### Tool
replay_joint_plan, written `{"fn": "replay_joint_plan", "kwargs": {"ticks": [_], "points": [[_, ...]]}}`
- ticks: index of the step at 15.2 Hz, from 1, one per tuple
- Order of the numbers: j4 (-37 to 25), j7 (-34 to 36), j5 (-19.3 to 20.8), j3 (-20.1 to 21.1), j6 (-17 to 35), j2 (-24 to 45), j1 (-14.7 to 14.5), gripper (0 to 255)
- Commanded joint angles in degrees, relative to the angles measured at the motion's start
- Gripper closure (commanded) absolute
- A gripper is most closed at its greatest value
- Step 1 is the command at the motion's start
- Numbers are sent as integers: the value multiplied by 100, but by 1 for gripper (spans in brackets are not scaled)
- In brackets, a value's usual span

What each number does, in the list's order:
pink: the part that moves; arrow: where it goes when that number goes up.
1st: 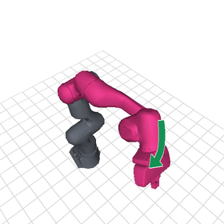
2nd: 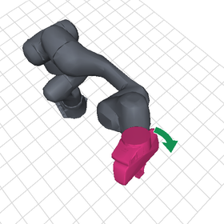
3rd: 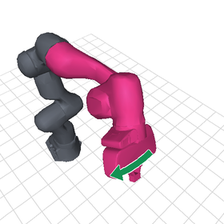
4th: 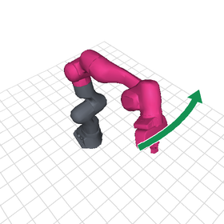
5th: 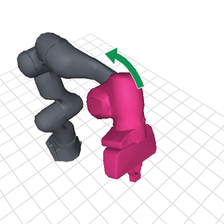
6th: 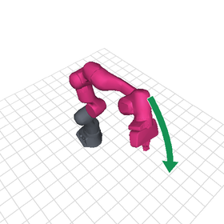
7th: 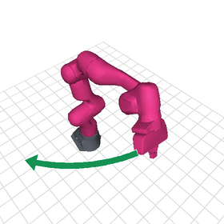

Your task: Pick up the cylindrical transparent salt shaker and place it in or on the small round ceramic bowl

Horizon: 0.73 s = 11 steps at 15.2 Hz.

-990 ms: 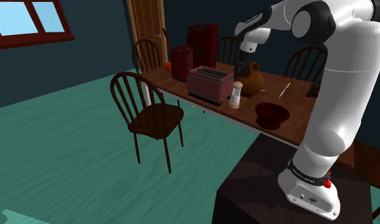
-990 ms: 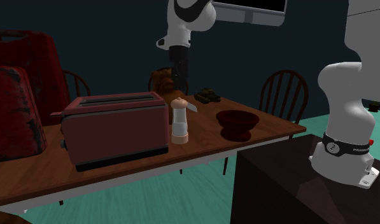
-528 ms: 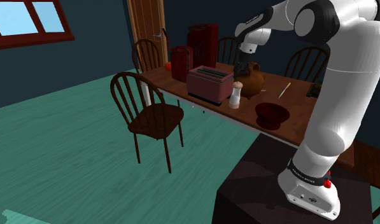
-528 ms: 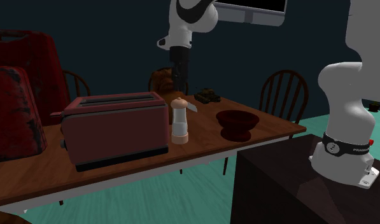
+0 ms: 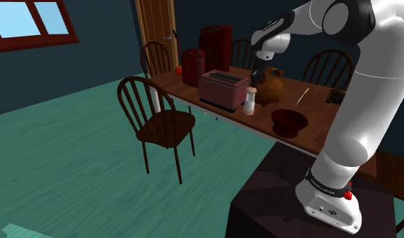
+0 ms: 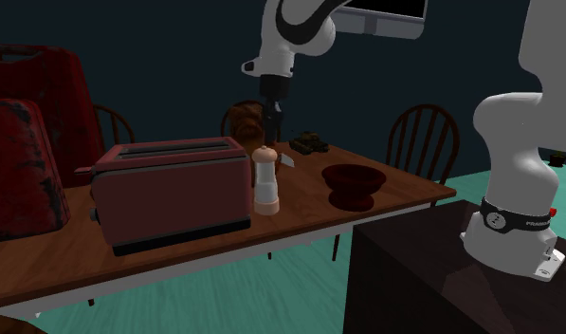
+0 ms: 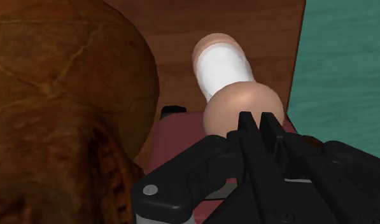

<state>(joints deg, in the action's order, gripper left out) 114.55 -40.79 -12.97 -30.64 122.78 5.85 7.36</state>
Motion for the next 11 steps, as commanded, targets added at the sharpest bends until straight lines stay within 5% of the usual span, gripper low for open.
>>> {"fn": "replay_joint_plan", "kwargs": {"ticks": [1, 4, 5, 6, 7, 9, 11], "points": [[260, 131, 111, 41, -645, -9, -79, 255], [397, 306, 313, 47, -725, -298, -146, 255], [-734, -352, -443, -122, -913, 985, 118, 255], [-190, 85, 25, -23, -104, 141, -38, 255], [-190, 85, 24, -30, -104, 142, -45, 0], [-2023, 310, -560, -10, -1845, 1492, 286, 0], [-1990, 318, -562, 45, -1799, 1516, 323, 0]]}}
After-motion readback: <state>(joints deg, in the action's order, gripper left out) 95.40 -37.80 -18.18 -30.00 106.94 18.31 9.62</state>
